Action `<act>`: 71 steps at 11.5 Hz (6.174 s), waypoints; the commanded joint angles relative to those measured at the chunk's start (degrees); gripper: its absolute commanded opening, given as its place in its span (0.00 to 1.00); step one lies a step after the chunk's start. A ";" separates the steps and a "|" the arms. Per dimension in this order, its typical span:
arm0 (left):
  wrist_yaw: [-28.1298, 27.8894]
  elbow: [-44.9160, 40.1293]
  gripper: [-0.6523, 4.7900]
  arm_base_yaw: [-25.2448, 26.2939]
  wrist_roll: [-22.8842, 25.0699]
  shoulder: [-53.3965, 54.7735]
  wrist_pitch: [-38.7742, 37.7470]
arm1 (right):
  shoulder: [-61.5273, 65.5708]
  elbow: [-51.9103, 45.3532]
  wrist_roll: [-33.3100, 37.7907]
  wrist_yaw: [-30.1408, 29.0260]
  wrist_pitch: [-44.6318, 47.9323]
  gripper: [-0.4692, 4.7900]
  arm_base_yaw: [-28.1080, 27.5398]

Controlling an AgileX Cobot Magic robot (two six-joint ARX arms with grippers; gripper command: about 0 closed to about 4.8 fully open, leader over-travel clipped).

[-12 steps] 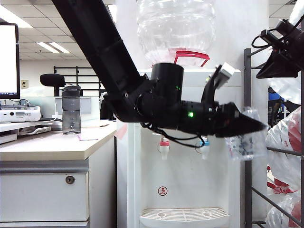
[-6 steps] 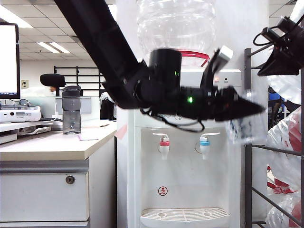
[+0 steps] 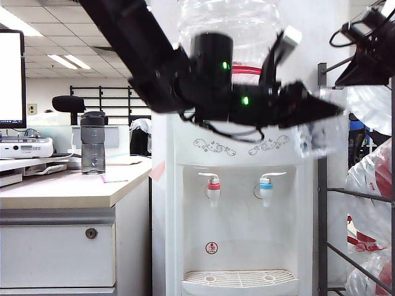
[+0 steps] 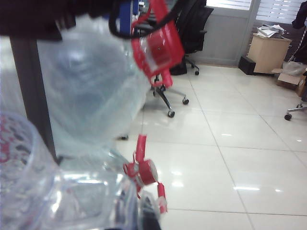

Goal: Pick up the plastic mug from the left desk, go to the cold water outlet of the water dispenser, press the vertical switch to get some water, then put the mug back on the desk.

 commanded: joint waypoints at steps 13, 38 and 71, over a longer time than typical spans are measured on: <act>-2.19 0.46 0.11 2.54 6.75 -15.37 -9.27 | -8.98 1.16 2.23 -0.09 0.33 0.08 -0.15; -11.65 -24.44 0.11 37.22 13.70 -23.28 -0.90 | -11.23 1.16 2.78 -0.35 0.31 0.08 -0.07; -33.16 -36.74 0.11 33.24 5.55 -66.31 -34.80 | -19.85 1.11 -7.26 9.79 -6.38 0.08 3.50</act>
